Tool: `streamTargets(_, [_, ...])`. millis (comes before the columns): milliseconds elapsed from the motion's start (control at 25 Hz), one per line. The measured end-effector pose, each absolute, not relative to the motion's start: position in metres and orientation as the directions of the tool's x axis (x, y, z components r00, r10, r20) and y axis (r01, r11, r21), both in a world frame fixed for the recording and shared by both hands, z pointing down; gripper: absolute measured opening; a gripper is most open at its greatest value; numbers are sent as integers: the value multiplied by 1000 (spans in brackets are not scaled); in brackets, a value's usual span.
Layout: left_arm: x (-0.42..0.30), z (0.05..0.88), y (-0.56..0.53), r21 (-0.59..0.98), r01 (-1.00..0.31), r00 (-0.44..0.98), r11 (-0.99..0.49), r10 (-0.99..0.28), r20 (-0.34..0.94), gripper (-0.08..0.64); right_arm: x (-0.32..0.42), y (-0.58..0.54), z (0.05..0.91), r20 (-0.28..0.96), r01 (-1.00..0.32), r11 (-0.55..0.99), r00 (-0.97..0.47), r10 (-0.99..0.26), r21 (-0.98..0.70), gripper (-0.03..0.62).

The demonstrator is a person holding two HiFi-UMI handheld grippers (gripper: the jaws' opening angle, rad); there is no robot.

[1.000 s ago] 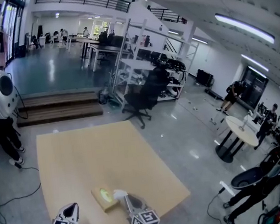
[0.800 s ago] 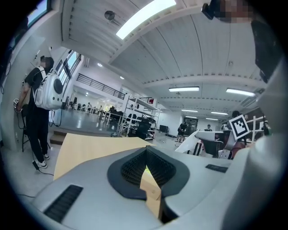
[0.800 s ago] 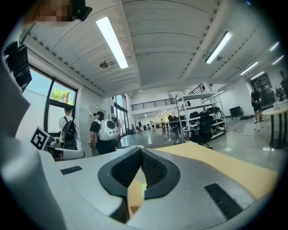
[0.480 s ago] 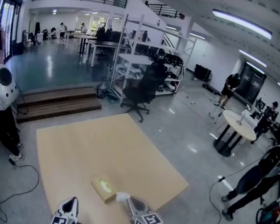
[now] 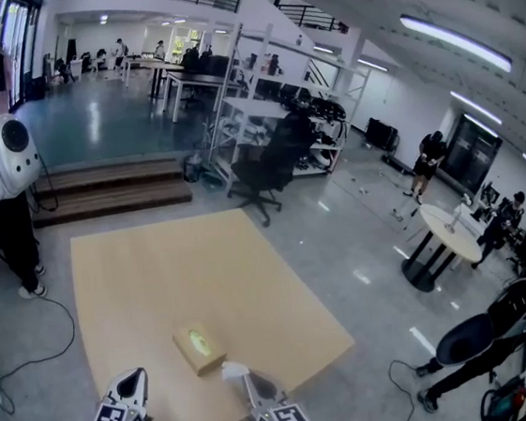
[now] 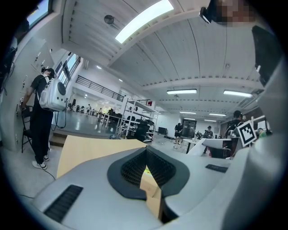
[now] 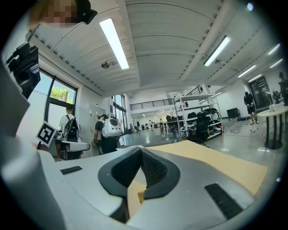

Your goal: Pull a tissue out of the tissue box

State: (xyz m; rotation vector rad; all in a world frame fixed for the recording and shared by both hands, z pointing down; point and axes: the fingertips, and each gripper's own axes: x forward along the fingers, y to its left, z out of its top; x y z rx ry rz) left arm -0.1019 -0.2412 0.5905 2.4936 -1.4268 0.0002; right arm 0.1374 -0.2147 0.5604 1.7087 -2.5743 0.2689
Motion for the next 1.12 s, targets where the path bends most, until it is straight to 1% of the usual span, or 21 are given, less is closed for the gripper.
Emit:
streamTargets(280, [-106,588,-237,226,-852,507,-473,-853,126,8,136,-213,560,111,-913,391,-403,-909,-113,8])
streamTargets(560, [-106,586,-241,222,-851,509,-475,-852,127,8,131,-217,559,121,-908,404,-416,-901,-114,8])
streamTargets(1120, [-96,588,-241,214,-852,510,-478,-850,134,8,141,-217,556,111,-910,397,-409,-906,-118,8])
